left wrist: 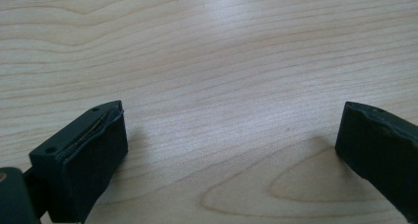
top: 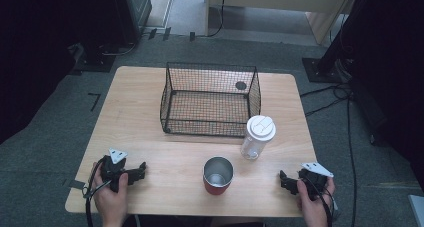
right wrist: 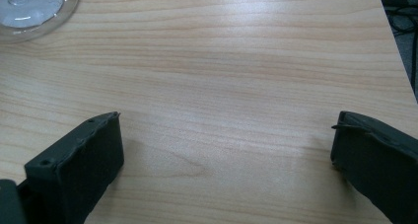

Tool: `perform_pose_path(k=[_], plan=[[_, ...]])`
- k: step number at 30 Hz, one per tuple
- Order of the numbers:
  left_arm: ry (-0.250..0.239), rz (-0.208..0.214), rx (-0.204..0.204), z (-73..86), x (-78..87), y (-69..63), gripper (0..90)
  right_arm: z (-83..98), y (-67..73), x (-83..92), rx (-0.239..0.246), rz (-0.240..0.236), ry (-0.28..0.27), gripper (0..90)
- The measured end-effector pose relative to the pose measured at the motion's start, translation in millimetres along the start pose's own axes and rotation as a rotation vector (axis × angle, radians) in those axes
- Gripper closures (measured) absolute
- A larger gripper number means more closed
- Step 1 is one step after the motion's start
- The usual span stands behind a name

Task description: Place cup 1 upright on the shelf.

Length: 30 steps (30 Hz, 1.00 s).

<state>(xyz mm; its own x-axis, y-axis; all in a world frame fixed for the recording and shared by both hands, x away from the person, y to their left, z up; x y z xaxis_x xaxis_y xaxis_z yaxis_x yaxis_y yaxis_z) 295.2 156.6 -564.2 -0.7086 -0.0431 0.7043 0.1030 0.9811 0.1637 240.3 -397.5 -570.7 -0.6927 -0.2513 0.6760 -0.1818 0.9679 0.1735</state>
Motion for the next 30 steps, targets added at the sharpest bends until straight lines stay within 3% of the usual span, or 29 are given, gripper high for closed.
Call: perform_pose_path(k=[3, 6, 11, 23, 30], plan=[[0.000, 0.000, 0.000, 0.0, 0.0, 0.0, 0.0, 0.2, 0.9, 1.8, 0.001, 0.008, -0.016, 0.0], [0.000, 0.000, 0.000, 0.0, 0.0, 0.1, 0.0, -0.8, 6.5, 5.9, -0.011, -0.029, -0.023, 0.0], [0.000, 0.000, 0.000, 0.0, 0.0, 0.0, 0.0, -6.0, 15.7, 11.9, 0.005, -0.045, -0.045, 0.0], [-0.001, 0.000, 0.000, 0.0, 0.0, -0.1, 0.0, -20.0, 55.3, 22.2, 0.069, -0.118, -0.075, 0.0], [-0.001, 0.000, -0.001, 0.0, -0.1, 0.0, 0.0, -23.6, 86.9, 24.5, 0.113, -0.170, -0.082, 0.0]])
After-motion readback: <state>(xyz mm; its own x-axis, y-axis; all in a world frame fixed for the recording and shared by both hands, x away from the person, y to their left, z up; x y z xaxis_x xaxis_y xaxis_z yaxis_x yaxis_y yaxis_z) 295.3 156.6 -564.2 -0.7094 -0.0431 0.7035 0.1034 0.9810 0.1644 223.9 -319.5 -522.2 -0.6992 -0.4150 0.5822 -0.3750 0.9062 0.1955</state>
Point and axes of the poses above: each handheld gripper's, and its own axes: x roughly backward along the jaws, z roughly out of its underside, y roughly to its left, the point moved 6 cm from there along -x, roughly forward along the jaws, and after that the axes turned 12 degrees about -z, right-handed, at the moved point
